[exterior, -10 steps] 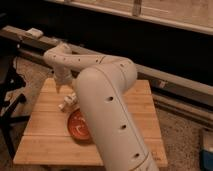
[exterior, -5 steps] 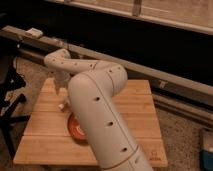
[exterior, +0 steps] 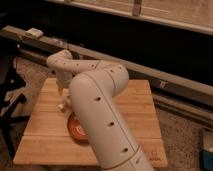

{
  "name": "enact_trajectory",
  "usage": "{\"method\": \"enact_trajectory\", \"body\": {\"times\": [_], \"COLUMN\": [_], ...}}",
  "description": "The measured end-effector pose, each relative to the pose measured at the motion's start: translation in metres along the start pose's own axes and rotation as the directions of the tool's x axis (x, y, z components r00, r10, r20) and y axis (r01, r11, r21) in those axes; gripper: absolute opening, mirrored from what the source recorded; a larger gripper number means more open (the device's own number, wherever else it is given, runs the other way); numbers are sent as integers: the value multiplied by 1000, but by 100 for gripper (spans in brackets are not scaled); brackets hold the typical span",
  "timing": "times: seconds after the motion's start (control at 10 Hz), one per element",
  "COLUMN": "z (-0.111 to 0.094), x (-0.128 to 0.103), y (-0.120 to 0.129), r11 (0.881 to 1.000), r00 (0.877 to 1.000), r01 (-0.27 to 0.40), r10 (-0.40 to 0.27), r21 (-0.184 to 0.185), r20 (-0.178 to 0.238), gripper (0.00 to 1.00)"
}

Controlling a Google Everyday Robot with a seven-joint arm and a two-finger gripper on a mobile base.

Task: Place the bottle in the ceramic bowl

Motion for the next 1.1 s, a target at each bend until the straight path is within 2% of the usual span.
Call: {"method": "enact_trajectory", "body": {"times": [0.4,0.9,1.1], "z": [3,10,16], "x": [1,-6,-8], "y": [-6,1,1], "r11": [999,999,998], "r00": [1000,999,999], "r01": [-10,-11,-18], "r10": [10,13,20], "r21": [39,43,59], "r20": [-16,-33,-41], "gripper": [65,65,65]}}
